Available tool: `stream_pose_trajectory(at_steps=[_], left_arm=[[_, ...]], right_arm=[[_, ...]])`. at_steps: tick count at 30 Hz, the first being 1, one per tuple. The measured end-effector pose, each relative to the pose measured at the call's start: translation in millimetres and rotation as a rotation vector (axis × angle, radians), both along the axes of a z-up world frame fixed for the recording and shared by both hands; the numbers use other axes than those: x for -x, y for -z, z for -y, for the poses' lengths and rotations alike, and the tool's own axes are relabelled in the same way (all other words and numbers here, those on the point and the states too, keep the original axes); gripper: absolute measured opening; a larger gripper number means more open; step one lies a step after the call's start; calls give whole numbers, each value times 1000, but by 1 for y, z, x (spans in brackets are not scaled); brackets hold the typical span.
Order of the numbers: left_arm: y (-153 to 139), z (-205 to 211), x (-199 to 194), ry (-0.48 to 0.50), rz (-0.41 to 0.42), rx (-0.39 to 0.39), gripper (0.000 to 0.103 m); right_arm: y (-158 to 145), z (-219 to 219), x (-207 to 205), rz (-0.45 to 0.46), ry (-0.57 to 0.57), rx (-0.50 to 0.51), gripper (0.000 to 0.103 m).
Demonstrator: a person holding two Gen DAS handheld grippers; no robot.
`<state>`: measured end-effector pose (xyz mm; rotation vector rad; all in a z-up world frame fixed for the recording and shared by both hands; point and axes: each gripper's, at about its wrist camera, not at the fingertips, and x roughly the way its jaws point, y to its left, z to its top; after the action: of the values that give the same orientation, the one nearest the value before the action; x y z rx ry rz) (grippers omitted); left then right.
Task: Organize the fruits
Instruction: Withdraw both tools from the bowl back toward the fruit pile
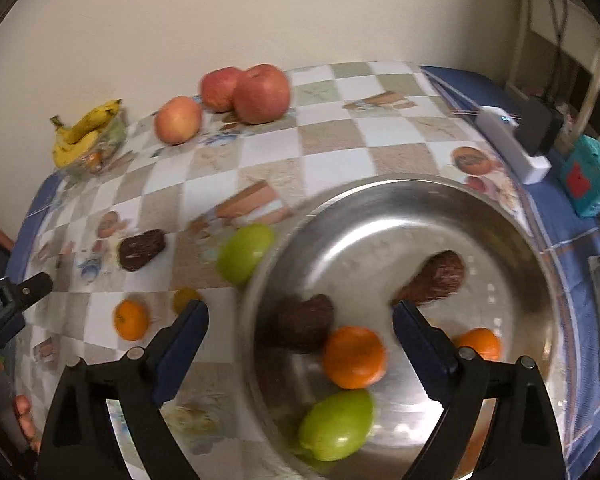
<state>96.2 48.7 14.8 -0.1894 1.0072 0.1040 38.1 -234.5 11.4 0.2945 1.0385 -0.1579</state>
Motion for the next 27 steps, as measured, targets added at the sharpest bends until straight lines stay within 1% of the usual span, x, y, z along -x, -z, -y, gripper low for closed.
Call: stream_pose_trajectory(at_steps=[2,6,9,11,14,16,17,18,20,22,23,26,27], left_arm=[[-2,-8,0,-14,6,3,103],[-4,-26,0,-65,23,38,103],[-4,-31,-1,-66,14,67,103],[-3,-32,-1,-68,-7,96,103],[1,-30,-3,-49,-22,167,103],[0,-23,-4,-21,-24,178,102],[-1,-19,-5,-12,-24,180,102],[-2,-14,-5,-1,-28,193,102],[-1,-6,-6,30,-33,245,101],[2,3,-7,58,-48,272,95],[3,8,-8,73,-60,275,90],[11,24,-11,122,-89,273,89],[14,28,-12,137,-101,284,86]], right_arm=[[-3,-11,-5,8,-29,-3,94],[-8,-37,-14,41,-116,-27,94],[-9,-56,-18,51,-167,-22,94],[-10,-67,-21,57,-193,-1,94],[-12,-74,-25,68,-204,33,93],[-13,-75,-28,71,-200,24,86],[-13,-74,-30,69,-197,19,72],[-12,-73,-32,63,-194,16,61],[-10,-73,-34,54,-194,8,59],[-7,-73,-36,45,-202,3,53],[-5,-74,-38,36,-204,7,49],[3,-76,-42,11,-206,10,48],[7,-77,-44,-1,-208,7,45]])
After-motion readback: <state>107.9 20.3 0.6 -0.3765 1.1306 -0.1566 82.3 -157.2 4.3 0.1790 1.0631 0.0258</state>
